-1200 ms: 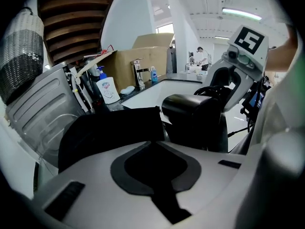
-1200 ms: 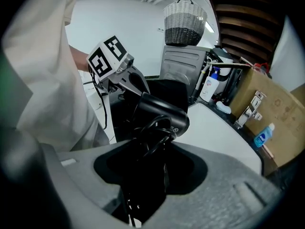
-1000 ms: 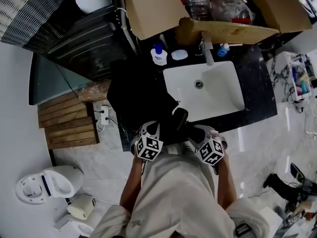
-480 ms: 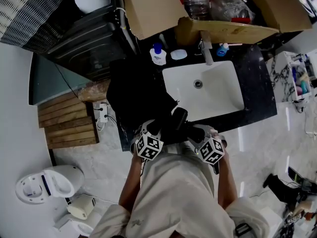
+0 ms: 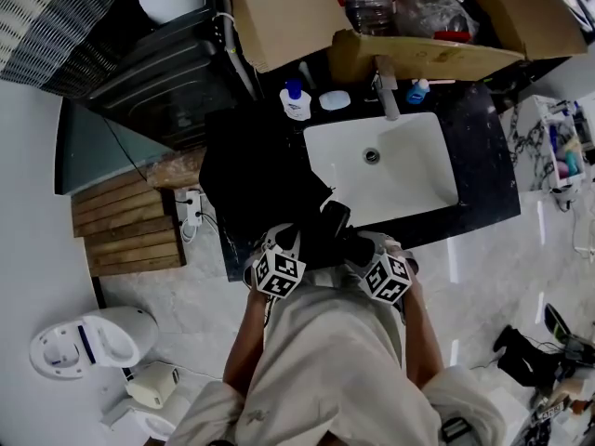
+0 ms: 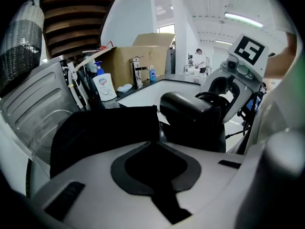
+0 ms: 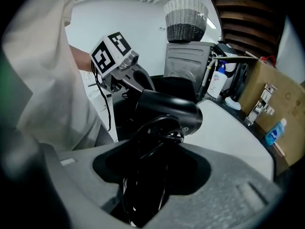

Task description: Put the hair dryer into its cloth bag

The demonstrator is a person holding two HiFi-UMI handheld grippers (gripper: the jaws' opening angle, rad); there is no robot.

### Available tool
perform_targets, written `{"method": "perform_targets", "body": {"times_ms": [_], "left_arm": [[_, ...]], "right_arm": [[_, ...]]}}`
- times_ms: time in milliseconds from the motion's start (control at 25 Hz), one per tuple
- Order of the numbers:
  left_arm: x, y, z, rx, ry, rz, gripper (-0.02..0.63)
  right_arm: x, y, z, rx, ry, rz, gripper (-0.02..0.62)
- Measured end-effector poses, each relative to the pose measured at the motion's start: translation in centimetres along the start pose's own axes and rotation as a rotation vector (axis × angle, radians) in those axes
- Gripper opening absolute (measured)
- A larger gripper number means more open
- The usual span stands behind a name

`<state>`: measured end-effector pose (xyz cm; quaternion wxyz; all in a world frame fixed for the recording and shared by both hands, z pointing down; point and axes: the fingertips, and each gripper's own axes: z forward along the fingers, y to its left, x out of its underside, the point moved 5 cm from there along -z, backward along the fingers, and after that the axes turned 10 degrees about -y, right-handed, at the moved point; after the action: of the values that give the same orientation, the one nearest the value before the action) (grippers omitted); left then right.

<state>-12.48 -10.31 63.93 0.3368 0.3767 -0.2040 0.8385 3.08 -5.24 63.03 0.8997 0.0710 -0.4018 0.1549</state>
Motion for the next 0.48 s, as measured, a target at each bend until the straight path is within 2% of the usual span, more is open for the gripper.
{"method": "perform_targets", "body": {"times_ms": [160,280,360,480], "left_arm": [[-0.19,0.22,-0.23,0.020,-0.015,-0.036,0.026],[0.21,0.07,0.04,0.027,0.000,-0.041,0.071],[0.29,0.02,0.06,0.020,0.003,-0.047,0.072],[0.11,0.08,-0.15,0.016,-0.010,-0.052,0.026]], "right_arm": [[-0.01,-0.18,0.06,-0.018,-0.003,0.015,0.210],[0.01,-0.14,0.10,-0.022,-0.002,0.007,0.210],[0.03,-0.09,0.10,-0.021,-0.003,0.007,0.210],[0.07,-0.12,0.09,-0.020,-0.006,0.009,0.210]]}}
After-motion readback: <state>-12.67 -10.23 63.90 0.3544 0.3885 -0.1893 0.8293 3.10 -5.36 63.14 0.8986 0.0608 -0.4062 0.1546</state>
